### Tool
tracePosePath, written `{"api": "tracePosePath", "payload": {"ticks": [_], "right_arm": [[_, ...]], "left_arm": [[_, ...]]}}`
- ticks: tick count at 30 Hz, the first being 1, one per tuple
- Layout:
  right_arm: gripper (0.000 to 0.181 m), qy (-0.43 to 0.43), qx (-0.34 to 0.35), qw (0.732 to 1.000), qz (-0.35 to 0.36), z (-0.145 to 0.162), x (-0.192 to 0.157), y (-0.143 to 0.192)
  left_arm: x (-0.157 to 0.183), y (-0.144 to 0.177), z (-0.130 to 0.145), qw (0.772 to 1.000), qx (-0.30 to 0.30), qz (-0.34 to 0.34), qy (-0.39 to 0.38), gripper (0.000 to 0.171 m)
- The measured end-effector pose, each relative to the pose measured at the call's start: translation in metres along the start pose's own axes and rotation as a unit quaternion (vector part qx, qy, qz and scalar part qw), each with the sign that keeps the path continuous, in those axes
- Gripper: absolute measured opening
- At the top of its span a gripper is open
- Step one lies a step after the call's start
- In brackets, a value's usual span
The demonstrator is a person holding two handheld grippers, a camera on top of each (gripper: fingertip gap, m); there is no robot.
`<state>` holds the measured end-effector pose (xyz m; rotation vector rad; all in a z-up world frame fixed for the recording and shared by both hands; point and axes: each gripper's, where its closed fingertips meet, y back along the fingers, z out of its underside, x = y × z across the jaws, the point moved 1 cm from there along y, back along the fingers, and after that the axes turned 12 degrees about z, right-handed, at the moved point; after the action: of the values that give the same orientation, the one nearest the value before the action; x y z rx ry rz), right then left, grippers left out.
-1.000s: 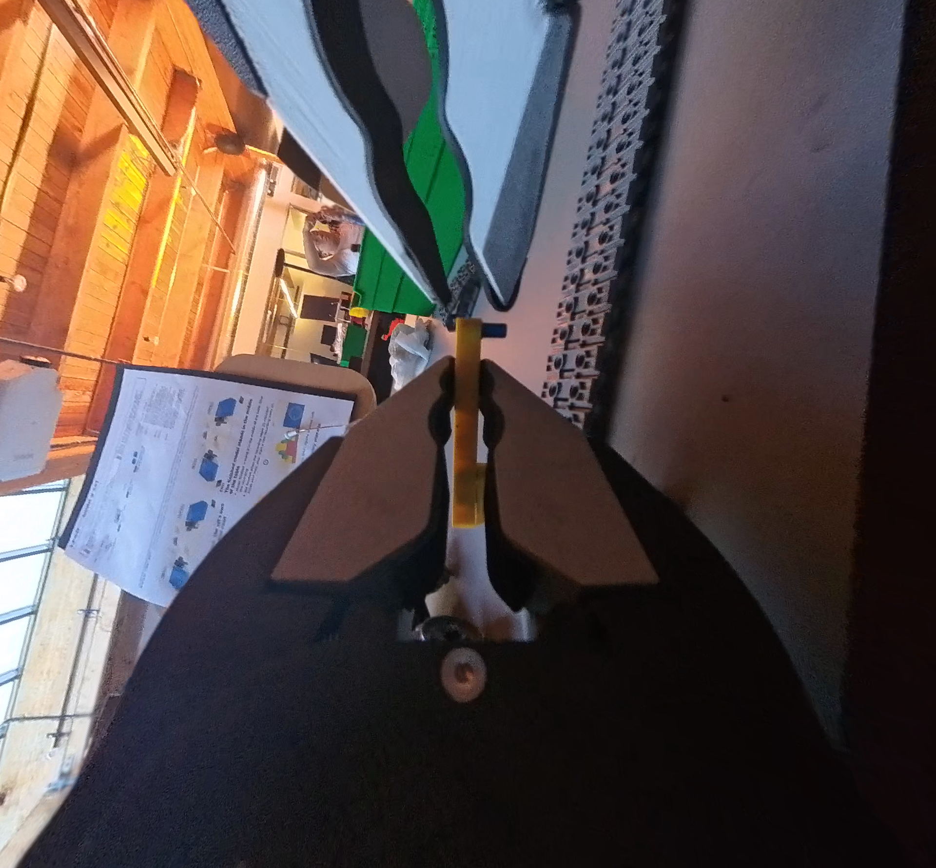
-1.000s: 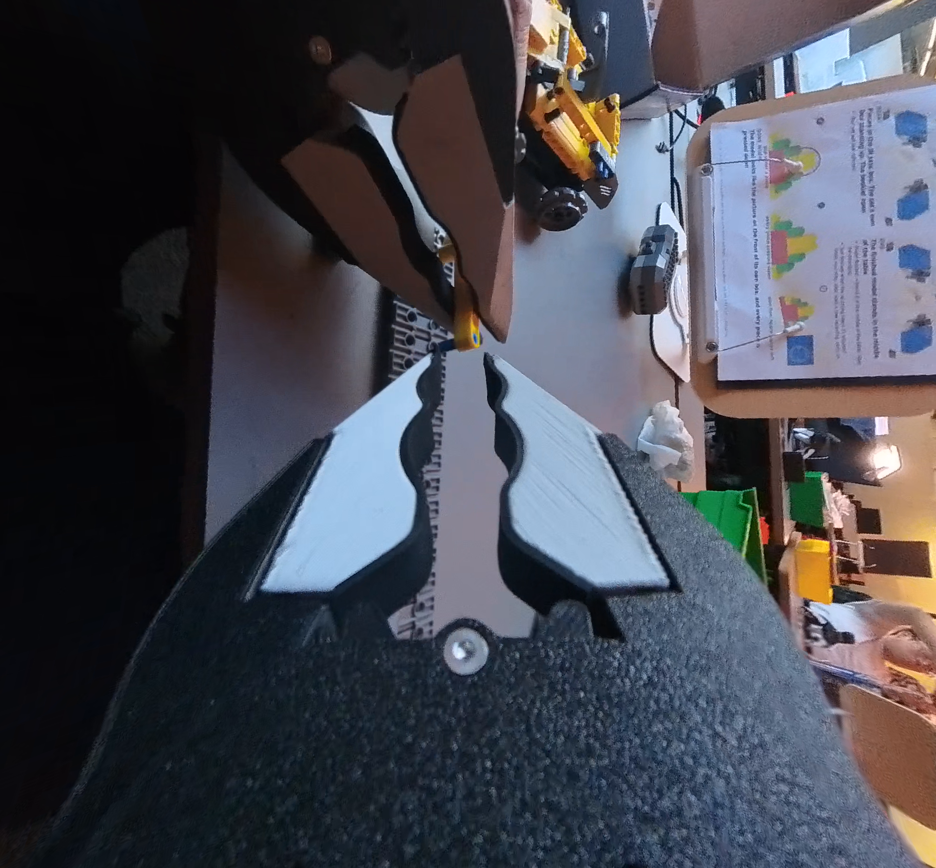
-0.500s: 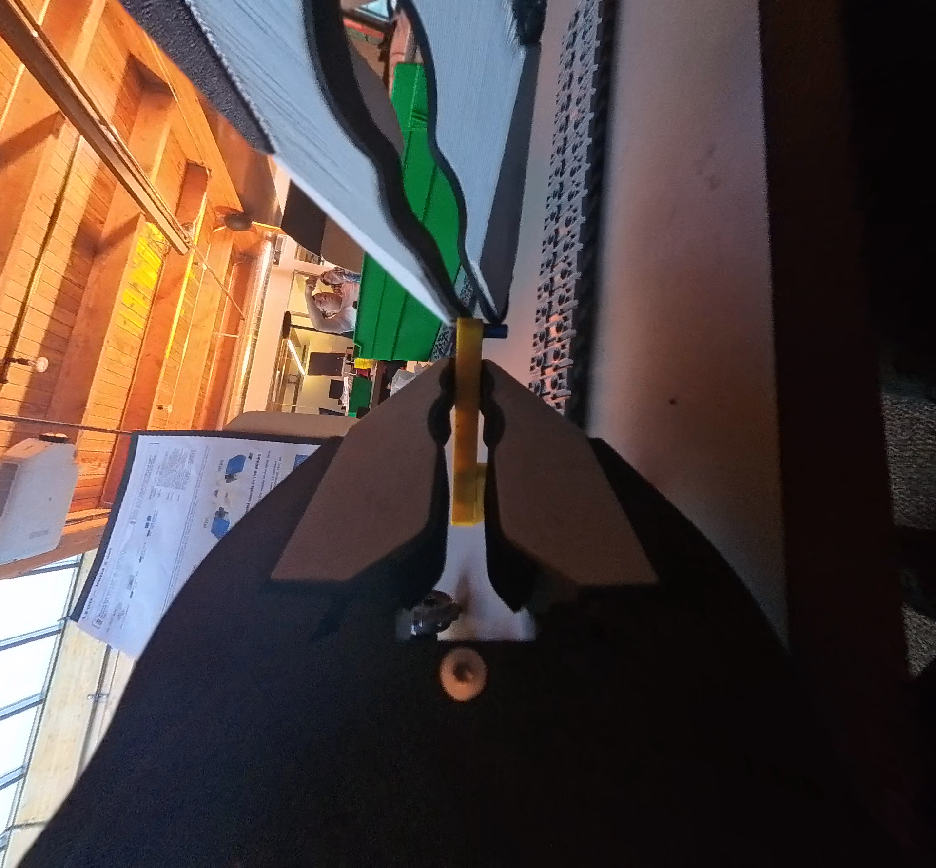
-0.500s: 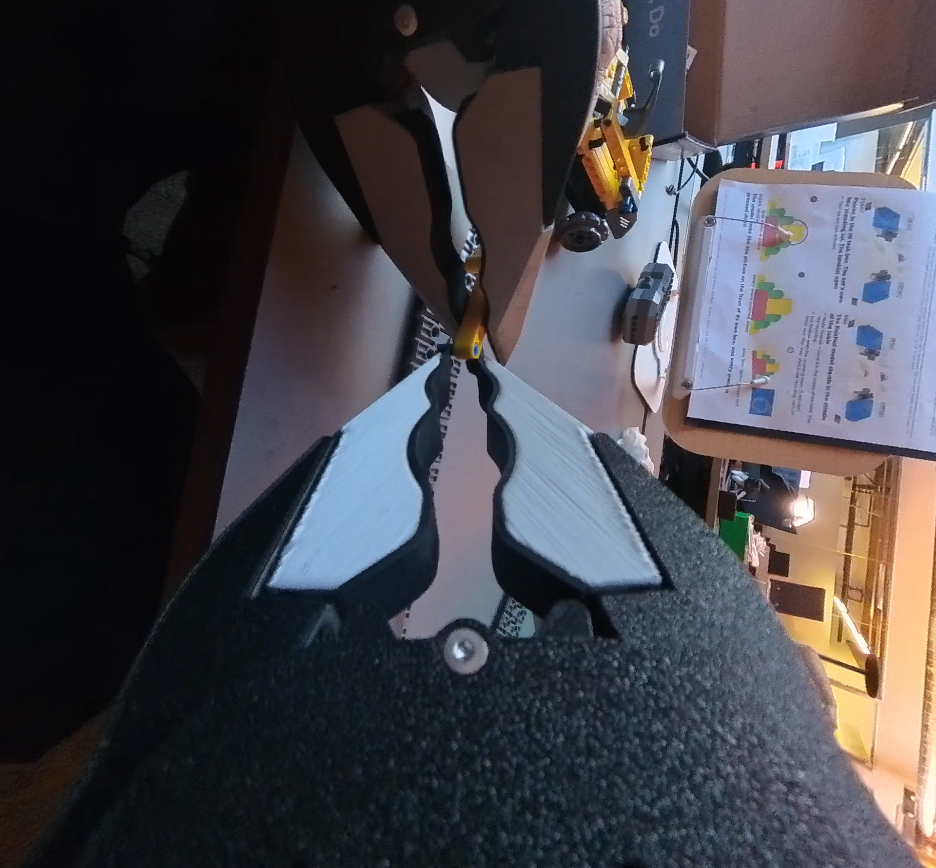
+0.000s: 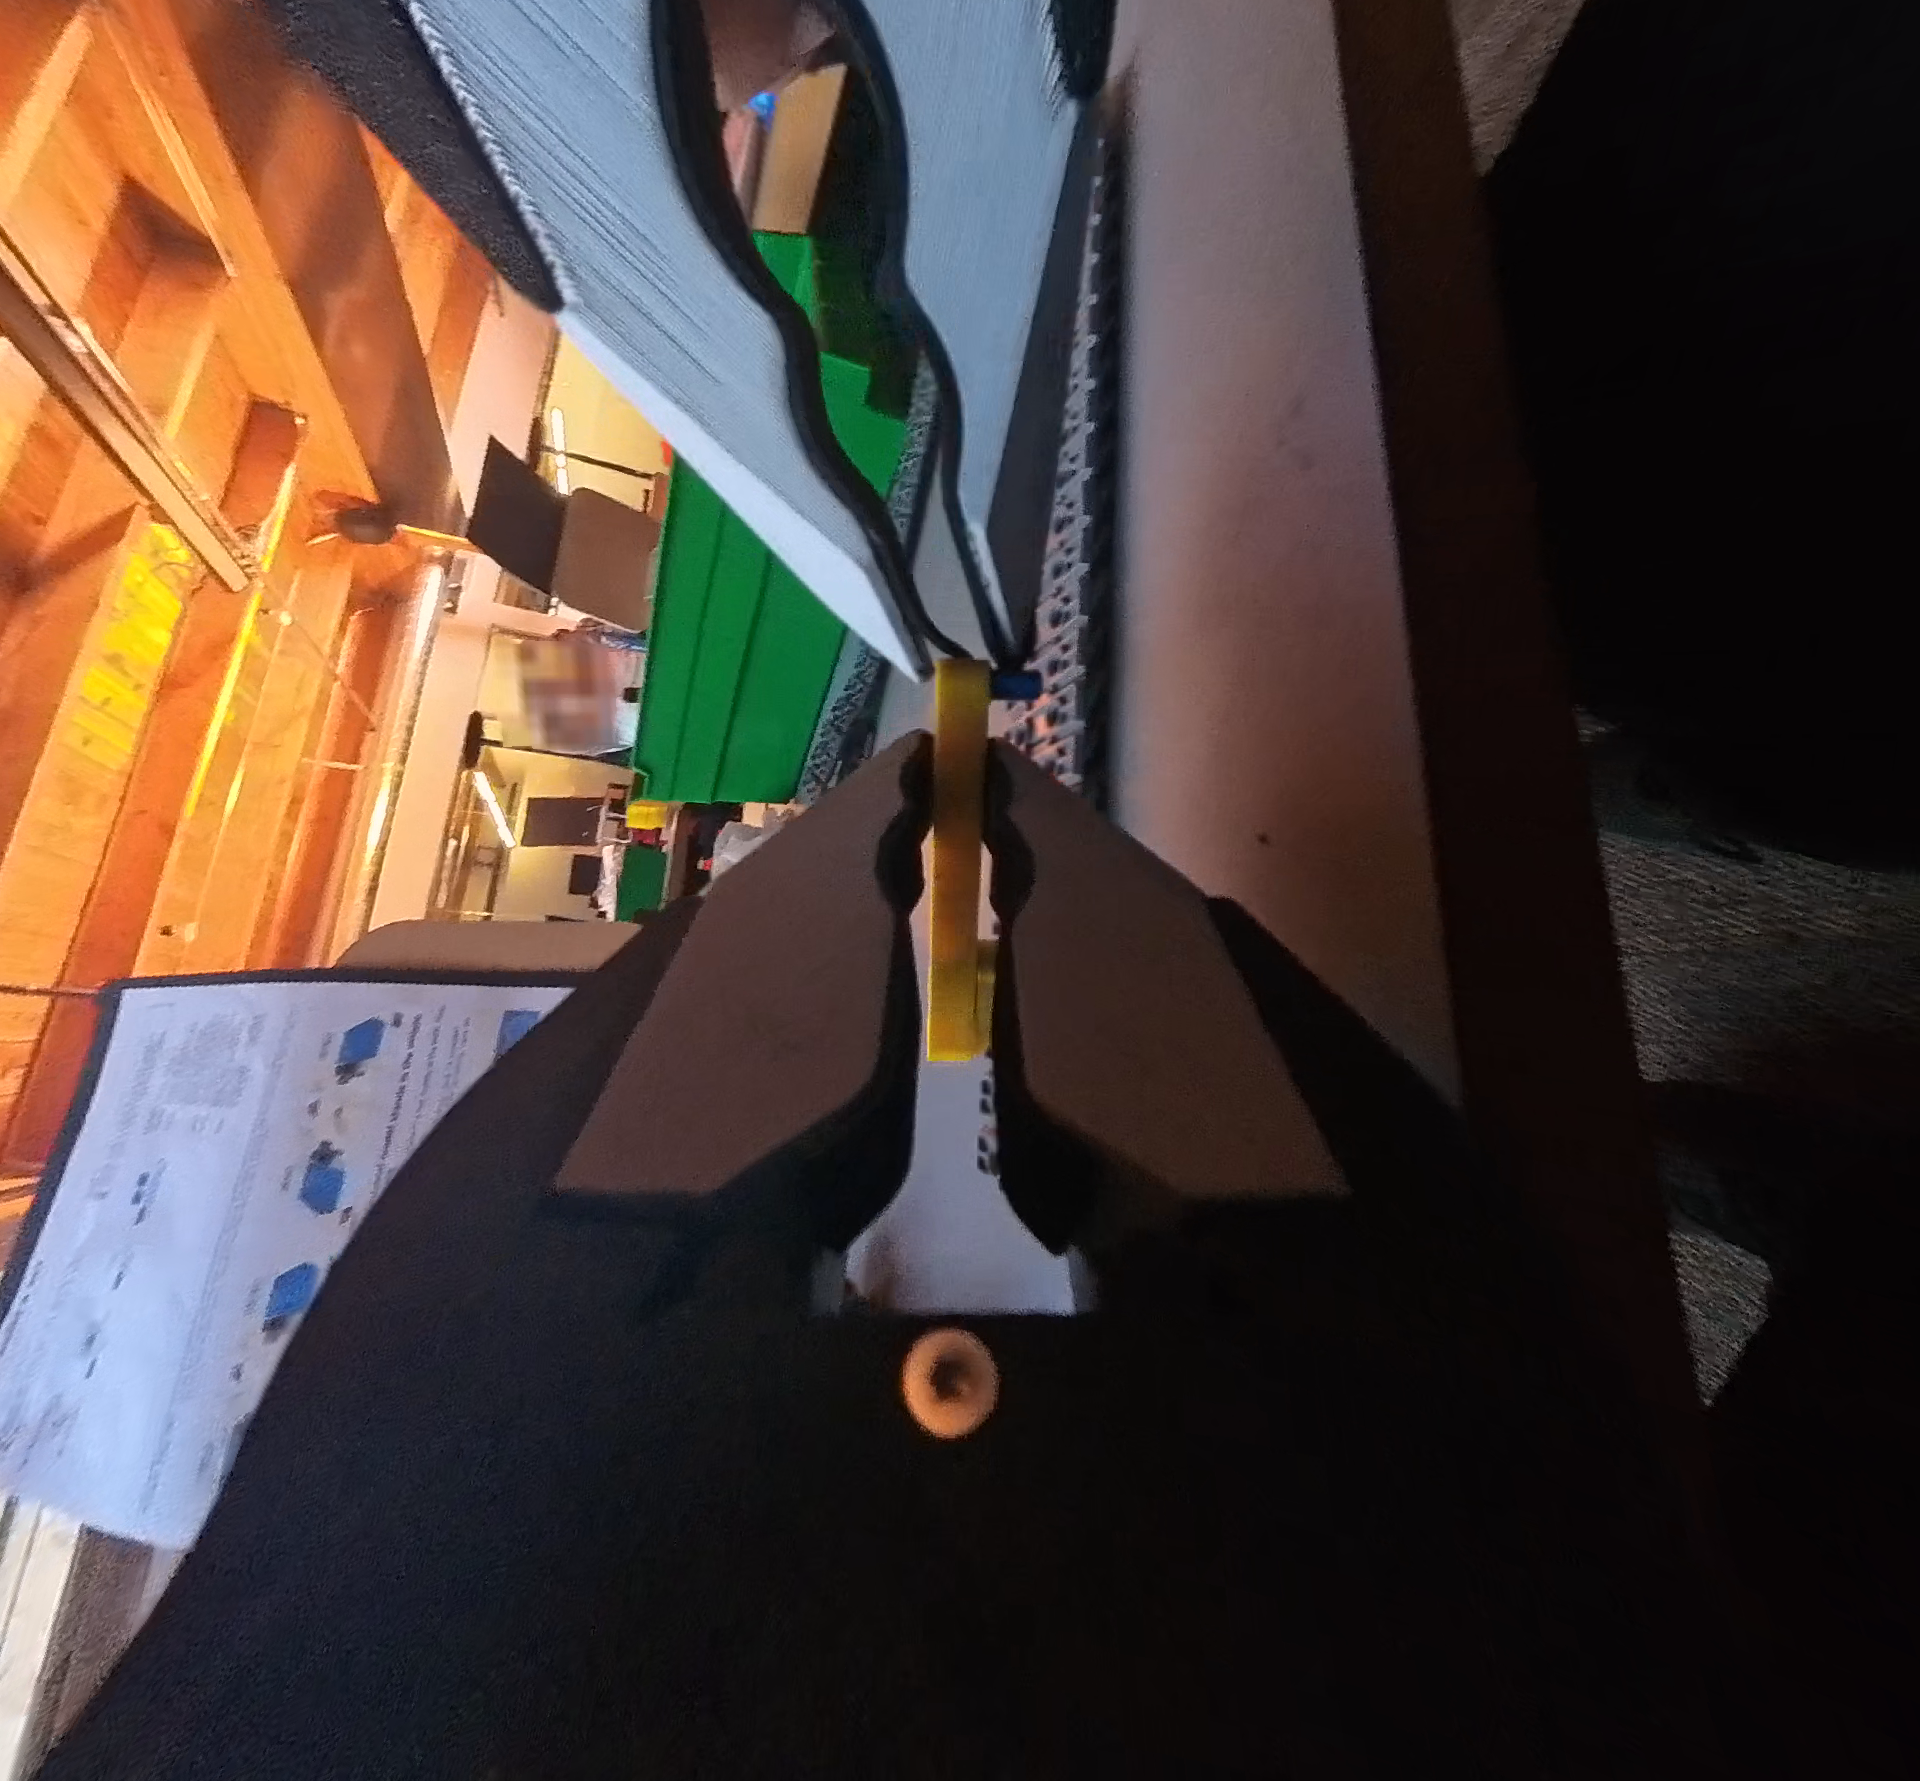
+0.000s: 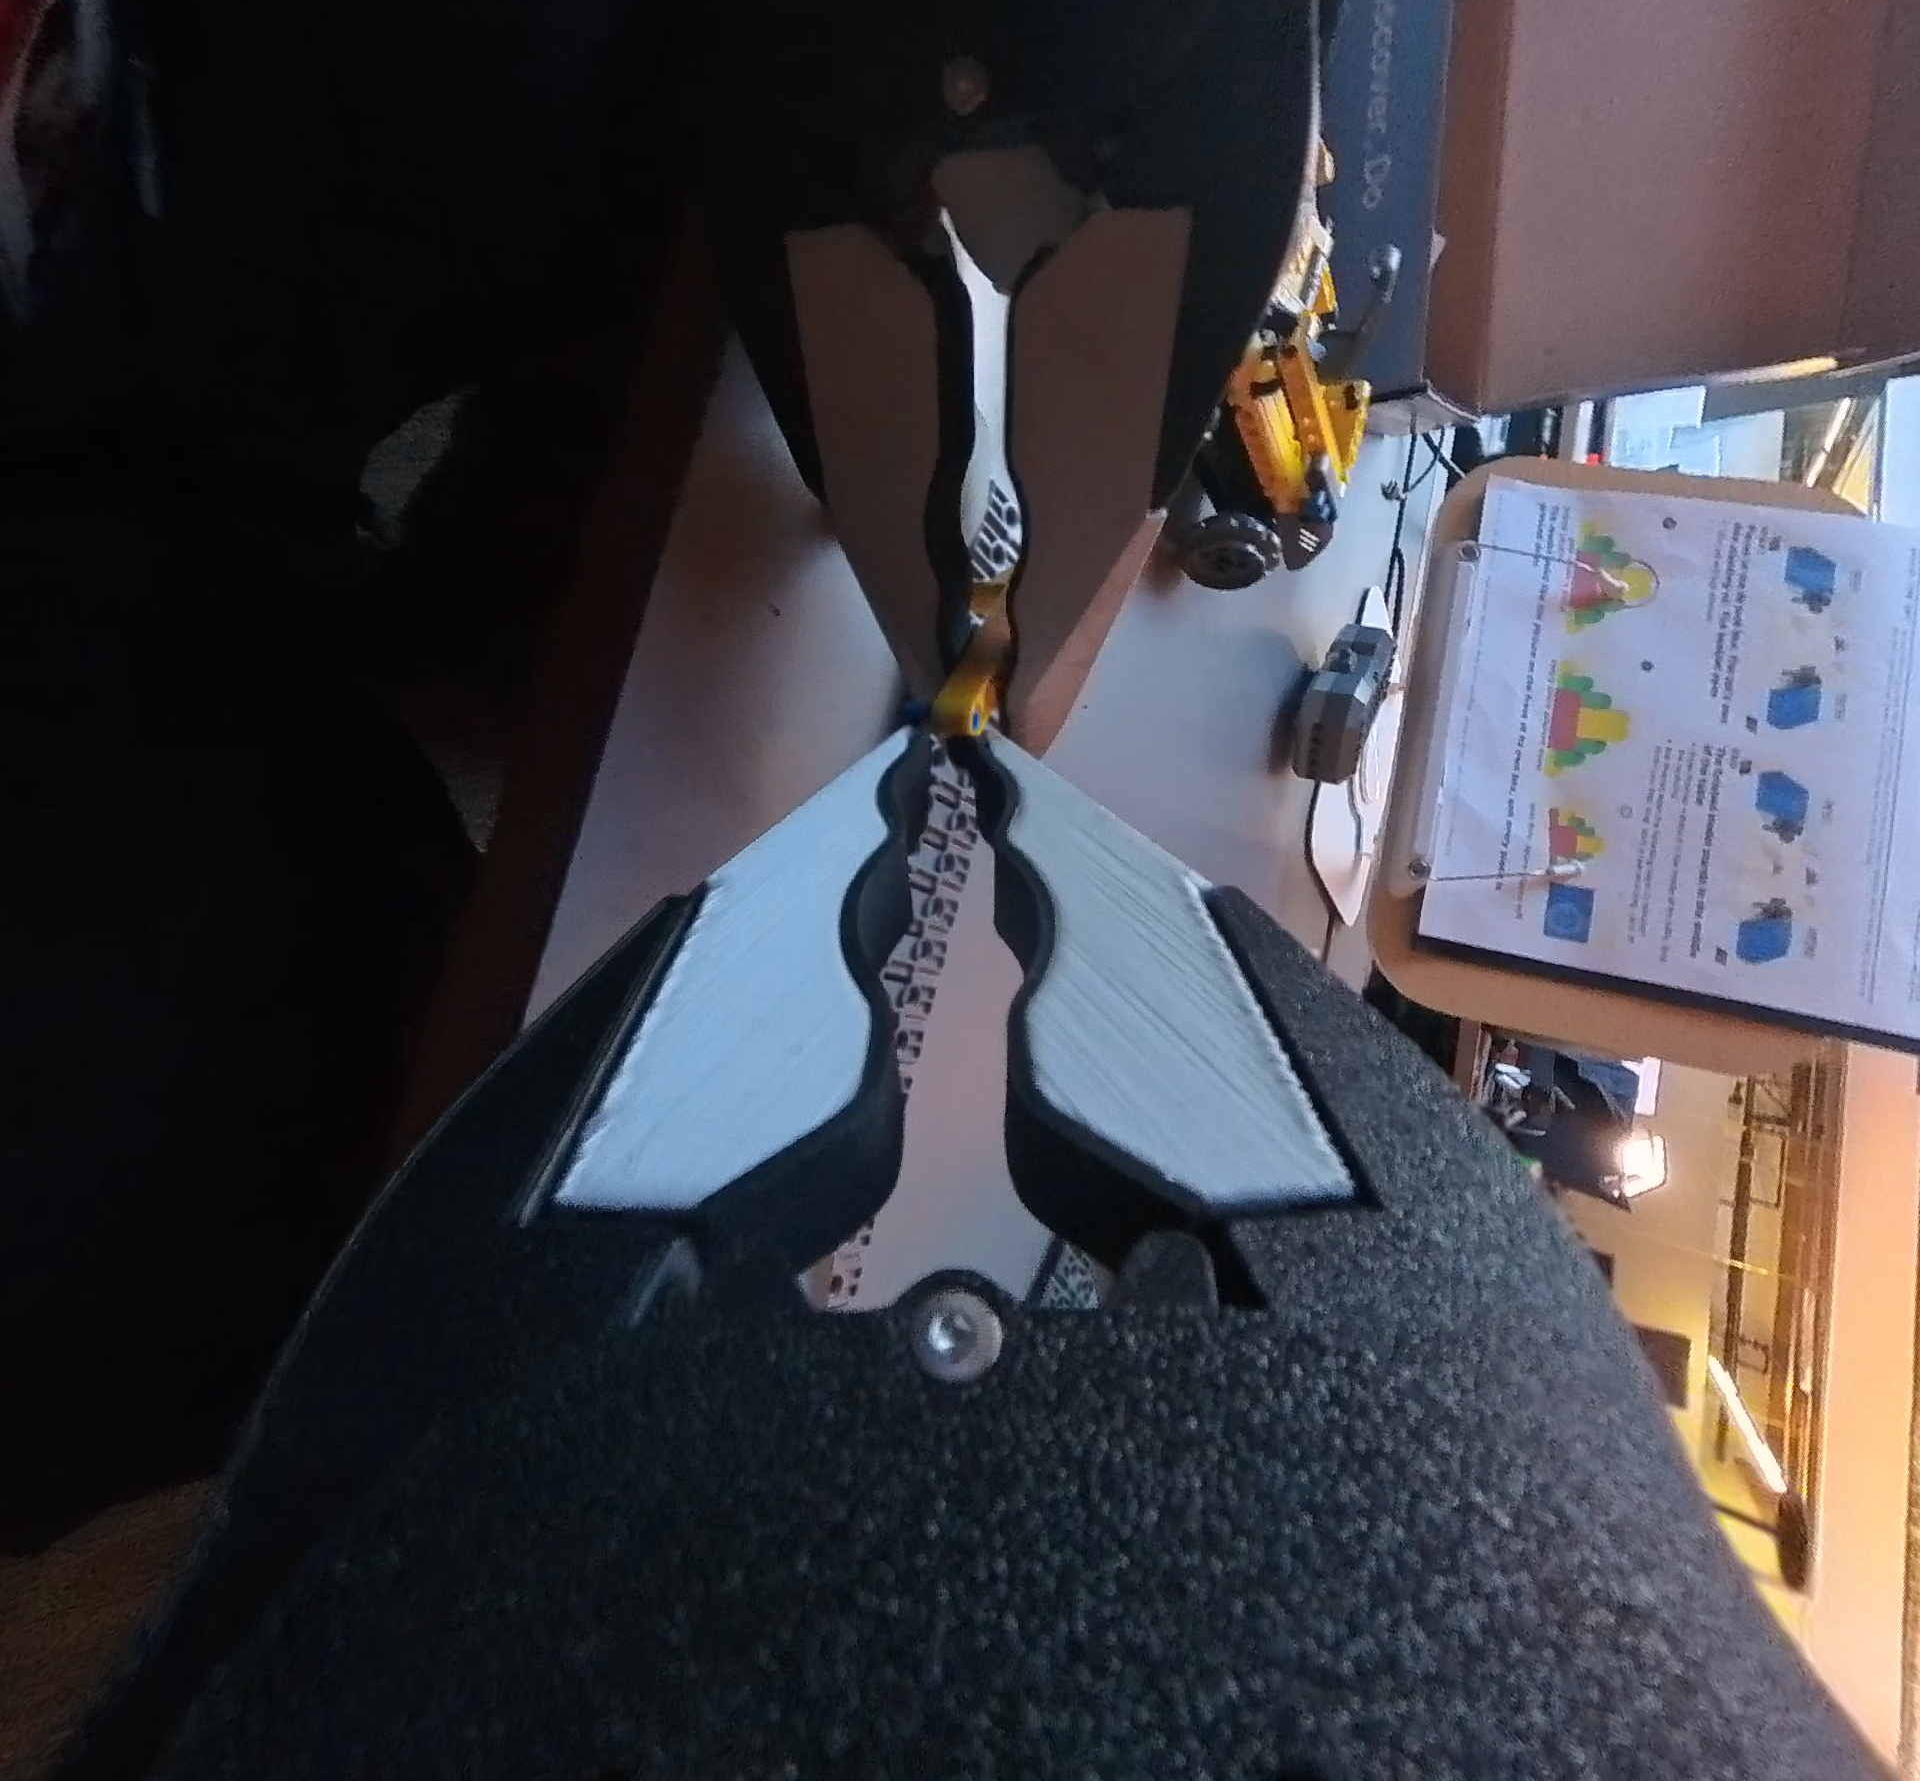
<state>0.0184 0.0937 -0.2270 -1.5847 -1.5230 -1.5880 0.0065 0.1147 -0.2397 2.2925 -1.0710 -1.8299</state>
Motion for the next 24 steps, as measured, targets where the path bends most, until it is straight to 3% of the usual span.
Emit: {"api": "tracePosePath", "payload": {"ticks": [12,24], "right_arm": [[0.003,0.054,0.043,0.994,-0.085,-0.005,-0.020,-0.002],[0.003,0.083,0.052,0.988,-0.120,-0.007,-0.022,-0.004]], "left_arm": [[0.022,-0.006,-0.002,0.997,0.008,0.076,0.005,0.007],[0.028,-0.005,-0.001,0.991,0.022,0.124,0.053,0.007]]}}
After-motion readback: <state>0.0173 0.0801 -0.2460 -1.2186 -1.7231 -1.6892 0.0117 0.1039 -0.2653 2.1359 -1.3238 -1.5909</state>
